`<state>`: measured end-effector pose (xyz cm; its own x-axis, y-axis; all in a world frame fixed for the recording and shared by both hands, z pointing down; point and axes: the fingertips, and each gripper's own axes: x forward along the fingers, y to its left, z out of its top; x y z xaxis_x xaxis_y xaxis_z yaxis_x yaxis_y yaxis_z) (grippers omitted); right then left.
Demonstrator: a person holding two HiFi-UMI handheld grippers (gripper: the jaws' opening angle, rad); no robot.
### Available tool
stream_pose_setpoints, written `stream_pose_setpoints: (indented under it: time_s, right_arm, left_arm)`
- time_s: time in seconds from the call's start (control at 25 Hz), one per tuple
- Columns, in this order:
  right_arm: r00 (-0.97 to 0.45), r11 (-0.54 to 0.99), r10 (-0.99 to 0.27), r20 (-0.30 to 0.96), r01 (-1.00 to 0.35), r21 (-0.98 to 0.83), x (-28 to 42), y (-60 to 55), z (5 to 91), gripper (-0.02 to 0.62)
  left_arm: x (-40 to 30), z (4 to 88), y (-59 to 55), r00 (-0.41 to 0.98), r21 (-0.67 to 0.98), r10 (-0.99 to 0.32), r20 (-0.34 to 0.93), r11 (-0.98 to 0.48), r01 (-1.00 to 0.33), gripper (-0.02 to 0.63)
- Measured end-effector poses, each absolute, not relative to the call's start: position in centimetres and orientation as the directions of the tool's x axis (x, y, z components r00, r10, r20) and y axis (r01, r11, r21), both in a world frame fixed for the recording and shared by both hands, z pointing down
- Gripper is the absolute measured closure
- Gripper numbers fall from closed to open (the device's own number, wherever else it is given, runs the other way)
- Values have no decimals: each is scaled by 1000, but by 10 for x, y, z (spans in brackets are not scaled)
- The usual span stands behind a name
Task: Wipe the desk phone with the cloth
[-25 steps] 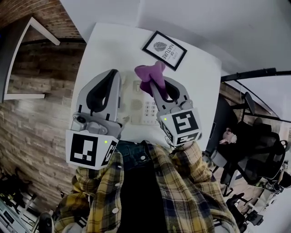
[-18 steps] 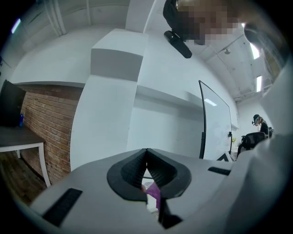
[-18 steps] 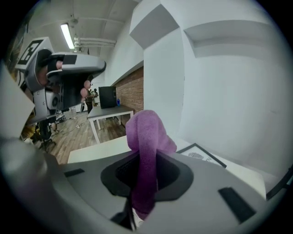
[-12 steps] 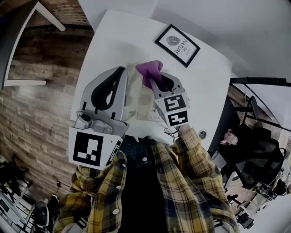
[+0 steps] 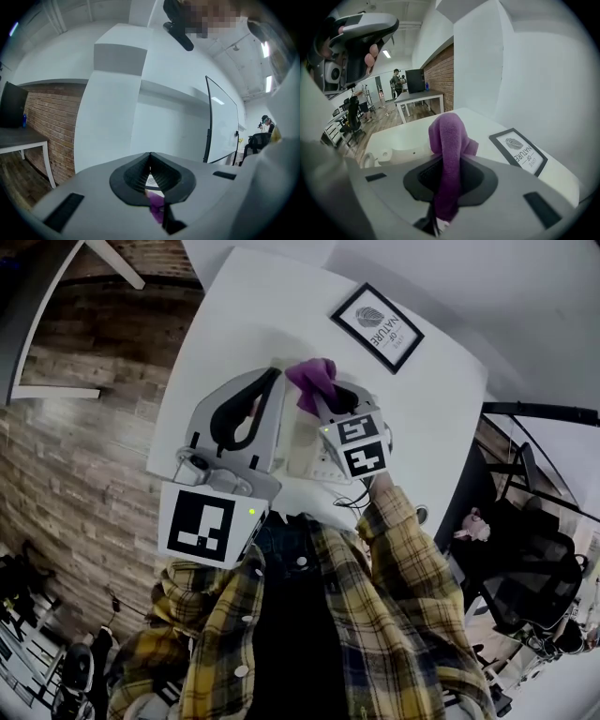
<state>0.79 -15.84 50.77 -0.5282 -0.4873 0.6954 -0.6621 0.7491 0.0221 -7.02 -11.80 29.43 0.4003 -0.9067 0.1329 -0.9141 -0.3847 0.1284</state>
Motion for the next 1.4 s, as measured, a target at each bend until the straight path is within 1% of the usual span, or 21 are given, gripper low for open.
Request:
stream_pose_setpoints:
  time_s: [0.2,0.36,0.6,1.04,1.24,1.4]
  right_arm:
    - [-522,760,-499,692,-647,61,6,-155,512,526]
    - [-507,775,-481,715,-627,77,4,-150,516,528]
    - [-504,795,-423,753,-606,41,1,-130,522,528]
    - [-517,789,-399,758,-615,-4,5,-103,523,528]
    - [-544,816,-341,767,-577,-47,-1,-68,533,528]
    - [-557,808,-320,766,-583,-86,1,-50,538,528]
  left_arm:
    - [-66,304,-116,394,130,-906,151,-377,-917,591]
    - [-66,299,-115,390,120,-913,117,-377,-919,591]
    - [-70,294,-111,383,124,-918,102,-370,-921,591]
    - [-66,285,-108,400,108,-912,88,-390,-914,591]
    - [-72,287,-105,390,111,-916,95,-380,-918,591]
    - [-73,290,-105,387,110,-916,107,-376,-920,591]
